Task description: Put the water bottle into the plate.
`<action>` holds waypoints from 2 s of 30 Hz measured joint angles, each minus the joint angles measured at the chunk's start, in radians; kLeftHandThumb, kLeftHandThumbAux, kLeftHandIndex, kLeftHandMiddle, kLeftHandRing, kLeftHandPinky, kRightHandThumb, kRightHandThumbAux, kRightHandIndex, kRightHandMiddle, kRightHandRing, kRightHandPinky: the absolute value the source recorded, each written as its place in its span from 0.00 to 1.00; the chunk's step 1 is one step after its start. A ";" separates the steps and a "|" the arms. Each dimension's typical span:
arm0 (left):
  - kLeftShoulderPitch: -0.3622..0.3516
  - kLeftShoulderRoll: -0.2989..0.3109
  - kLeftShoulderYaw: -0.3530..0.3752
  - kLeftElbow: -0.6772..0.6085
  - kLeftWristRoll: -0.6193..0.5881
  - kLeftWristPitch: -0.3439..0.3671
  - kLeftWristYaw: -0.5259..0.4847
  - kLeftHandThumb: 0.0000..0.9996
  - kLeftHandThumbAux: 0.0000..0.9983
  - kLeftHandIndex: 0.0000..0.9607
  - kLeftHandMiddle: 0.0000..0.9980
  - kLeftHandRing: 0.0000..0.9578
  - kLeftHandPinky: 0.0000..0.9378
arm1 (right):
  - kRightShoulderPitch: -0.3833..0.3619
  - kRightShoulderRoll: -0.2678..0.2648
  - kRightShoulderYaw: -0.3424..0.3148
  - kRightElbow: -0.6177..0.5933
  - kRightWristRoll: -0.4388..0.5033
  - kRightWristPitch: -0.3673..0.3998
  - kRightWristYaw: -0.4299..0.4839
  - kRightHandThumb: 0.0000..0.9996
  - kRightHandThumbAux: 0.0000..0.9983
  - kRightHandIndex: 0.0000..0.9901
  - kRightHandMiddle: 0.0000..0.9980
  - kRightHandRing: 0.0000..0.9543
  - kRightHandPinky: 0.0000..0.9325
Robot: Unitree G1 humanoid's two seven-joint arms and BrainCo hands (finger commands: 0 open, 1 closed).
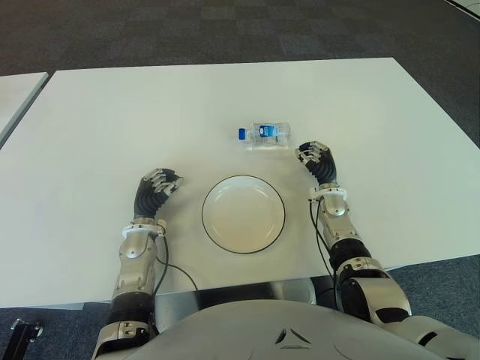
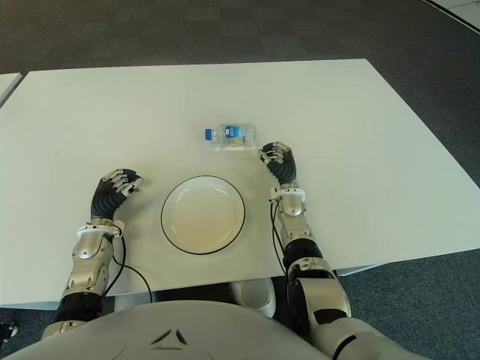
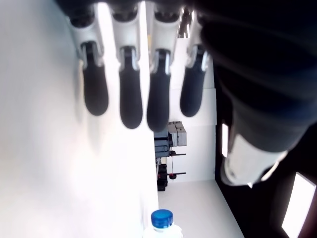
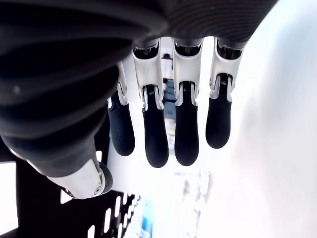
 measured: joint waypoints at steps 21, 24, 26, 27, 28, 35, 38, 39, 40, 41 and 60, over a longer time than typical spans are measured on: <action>-0.006 -0.004 -0.002 0.016 0.014 -0.011 0.024 0.70 0.72 0.44 0.48 0.49 0.49 | -0.199 -0.105 0.191 -0.057 -0.334 0.157 -0.149 0.55 0.56 0.05 0.08 0.09 0.13; -0.007 -0.004 -0.002 0.018 0.014 -0.015 0.024 0.70 0.72 0.44 0.47 0.49 0.50 | -0.257 -0.118 0.221 -0.005 -0.355 0.158 -0.149 0.57 0.51 0.02 0.03 0.05 0.09; -0.007 -0.004 -0.001 0.018 0.011 -0.015 0.024 0.70 0.72 0.44 0.47 0.48 0.50 | -0.292 -0.123 0.242 0.026 -0.369 0.159 -0.149 0.57 0.48 0.01 0.01 0.02 0.06; -0.007 -0.004 -0.001 0.018 0.010 -0.015 0.024 0.70 0.72 0.44 0.47 0.48 0.50 | -0.306 -0.124 0.251 0.038 -0.375 0.159 -0.148 0.57 0.47 0.00 0.01 0.02 0.05; -0.008 -0.005 -0.001 0.018 0.009 -0.015 0.024 0.70 0.72 0.44 0.47 0.48 0.49 | -0.321 -0.127 0.266 0.054 -0.383 0.159 -0.147 0.57 0.45 0.00 0.01 0.01 0.03; -0.009 -0.006 -0.002 0.018 0.008 -0.016 0.024 0.70 0.72 0.44 0.47 0.48 0.50 | -0.442 -0.129 0.375 0.191 -0.453 0.211 -0.064 0.58 0.34 0.00 0.00 0.00 0.00; -0.009 -0.006 -0.002 0.018 0.007 -0.017 0.024 0.70 0.72 0.44 0.47 0.49 0.50 | -0.490 -0.125 0.407 0.235 -0.467 0.245 -0.012 0.59 0.31 0.00 0.00 0.00 0.00; -0.009 -0.006 -0.002 0.018 0.007 -0.017 0.024 0.70 0.72 0.44 0.47 0.49 0.50 | -0.505 -0.124 0.417 0.248 -0.473 0.257 0.002 0.59 0.30 0.00 0.00 0.00 0.00; -0.009 -0.007 -0.002 0.018 0.007 -0.018 0.024 0.70 0.72 0.44 0.47 0.49 0.50 | -0.516 -0.122 0.424 0.256 -0.477 0.266 0.013 0.59 0.30 0.00 0.00 0.00 0.00; -0.009 -0.007 -0.002 0.019 0.007 -0.018 0.024 0.70 0.72 0.44 0.47 0.49 0.50 | -0.528 -0.121 0.431 0.265 -0.479 0.275 0.023 0.59 0.29 0.00 0.00 0.00 0.00; -0.008 -0.010 -0.002 0.019 0.009 -0.019 0.028 0.70 0.72 0.44 0.47 0.48 0.49 | -0.656 -0.090 0.570 0.515 -0.530 0.403 0.174 0.63 0.26 0.00 0.00 0.00 0.00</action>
